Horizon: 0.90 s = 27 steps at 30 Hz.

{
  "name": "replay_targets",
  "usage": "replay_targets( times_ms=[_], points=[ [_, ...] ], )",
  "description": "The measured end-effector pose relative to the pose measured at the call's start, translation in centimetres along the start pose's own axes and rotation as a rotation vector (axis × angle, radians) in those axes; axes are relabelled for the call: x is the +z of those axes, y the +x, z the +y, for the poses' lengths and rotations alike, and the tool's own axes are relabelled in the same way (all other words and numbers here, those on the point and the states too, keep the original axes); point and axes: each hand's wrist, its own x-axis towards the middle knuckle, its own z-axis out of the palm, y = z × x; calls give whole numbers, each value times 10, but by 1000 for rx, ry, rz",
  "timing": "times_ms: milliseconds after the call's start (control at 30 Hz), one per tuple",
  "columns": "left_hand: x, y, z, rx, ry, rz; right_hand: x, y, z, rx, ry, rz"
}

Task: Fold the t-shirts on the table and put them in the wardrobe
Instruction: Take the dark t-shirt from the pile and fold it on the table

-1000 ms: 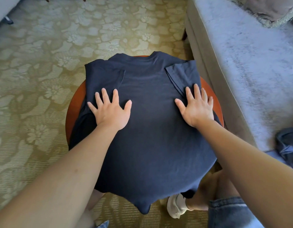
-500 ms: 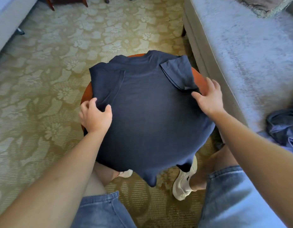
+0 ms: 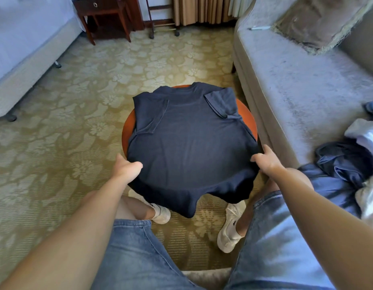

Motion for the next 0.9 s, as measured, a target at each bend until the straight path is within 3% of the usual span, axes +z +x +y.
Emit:
replay_targets(
  times_ms=[167,300,433,500,600,800,900],
  points=[
    [-14,-12,14,202,-118,2,-9,-15,-37,-157,-36,79],
    [-29,-8,52,315,-264,23,-4,-10,-97,-242,126,42],
    [-49,10,107,336,-453,28,-2,6,-162,-302,331,40],
    [-56,21,124,329,-499,-59,-3,12,-175,-347,284,-1],
    [-45,36,107,305,-180,-130,2,16,-151,-342,-92,2],
    [17,70,31,251,336,-14,21,44,-68,-158,-591,14],
    [38,69,23,275,400,87,30,44,-60,-173,-698,63]
  ],
)
